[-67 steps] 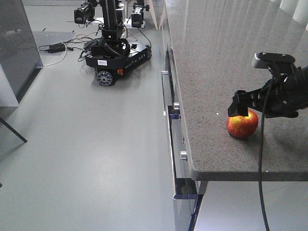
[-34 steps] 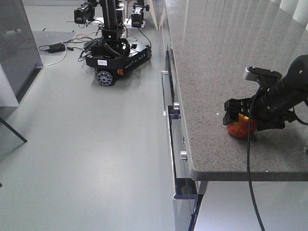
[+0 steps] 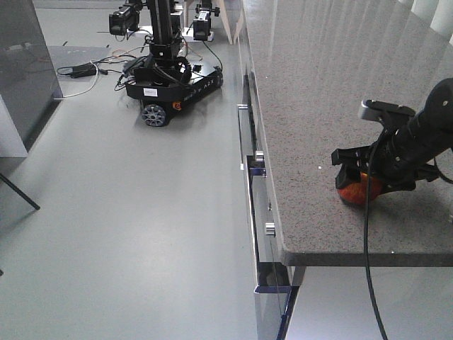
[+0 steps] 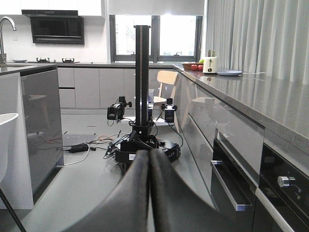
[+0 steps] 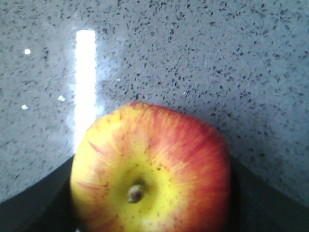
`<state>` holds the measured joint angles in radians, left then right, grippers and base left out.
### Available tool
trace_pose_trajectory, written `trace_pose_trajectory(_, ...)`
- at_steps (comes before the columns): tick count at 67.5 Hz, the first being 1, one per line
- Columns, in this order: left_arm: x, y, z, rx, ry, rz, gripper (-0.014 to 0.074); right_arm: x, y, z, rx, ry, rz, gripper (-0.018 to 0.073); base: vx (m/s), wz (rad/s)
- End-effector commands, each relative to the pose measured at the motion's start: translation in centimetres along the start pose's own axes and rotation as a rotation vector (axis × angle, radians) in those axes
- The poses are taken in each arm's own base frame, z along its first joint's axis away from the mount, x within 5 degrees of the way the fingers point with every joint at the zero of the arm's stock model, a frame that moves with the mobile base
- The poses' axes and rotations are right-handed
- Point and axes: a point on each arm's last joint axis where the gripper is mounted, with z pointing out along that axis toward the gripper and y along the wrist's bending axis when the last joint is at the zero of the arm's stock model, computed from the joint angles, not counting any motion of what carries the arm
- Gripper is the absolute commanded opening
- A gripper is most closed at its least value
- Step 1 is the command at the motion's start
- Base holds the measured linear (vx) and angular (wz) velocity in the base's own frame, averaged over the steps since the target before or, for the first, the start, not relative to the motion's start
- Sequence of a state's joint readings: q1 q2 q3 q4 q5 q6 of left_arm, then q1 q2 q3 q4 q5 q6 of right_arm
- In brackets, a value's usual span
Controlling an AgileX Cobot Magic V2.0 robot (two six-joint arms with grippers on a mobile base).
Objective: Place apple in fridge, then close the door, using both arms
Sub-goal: 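Close the right gripper on the apple and lift it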
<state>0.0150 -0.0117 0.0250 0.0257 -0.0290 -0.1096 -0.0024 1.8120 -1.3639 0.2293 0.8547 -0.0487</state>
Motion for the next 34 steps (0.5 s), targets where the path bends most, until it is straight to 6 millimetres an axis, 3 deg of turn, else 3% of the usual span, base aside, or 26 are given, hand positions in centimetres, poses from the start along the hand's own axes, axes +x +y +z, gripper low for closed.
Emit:
trace_pose_trajectory(1,0.2,0.0,-0.1,0.011,-0.061,-0.016,-0.0006,-0.7,0.8,-4.9,-0.015,-0.139,-0.036,0.0344,0.0,0.0)
trace_pose_trajectory(15,0.2,0.0,-0.1,0.011,-0.061,-0.016,-0.0006,1.5,3.3,-8.9,0.002,-0.189,-0.172,0.0344,0.0,0.0)
trace_pose_trajectory(34,0.2,0.0,-0.1,0.011,-0.061,-0.016,-0.0006,8.0,9.2,-13.7,-0.094,-0.309,-0.434,0.0344,0.0,0.0)
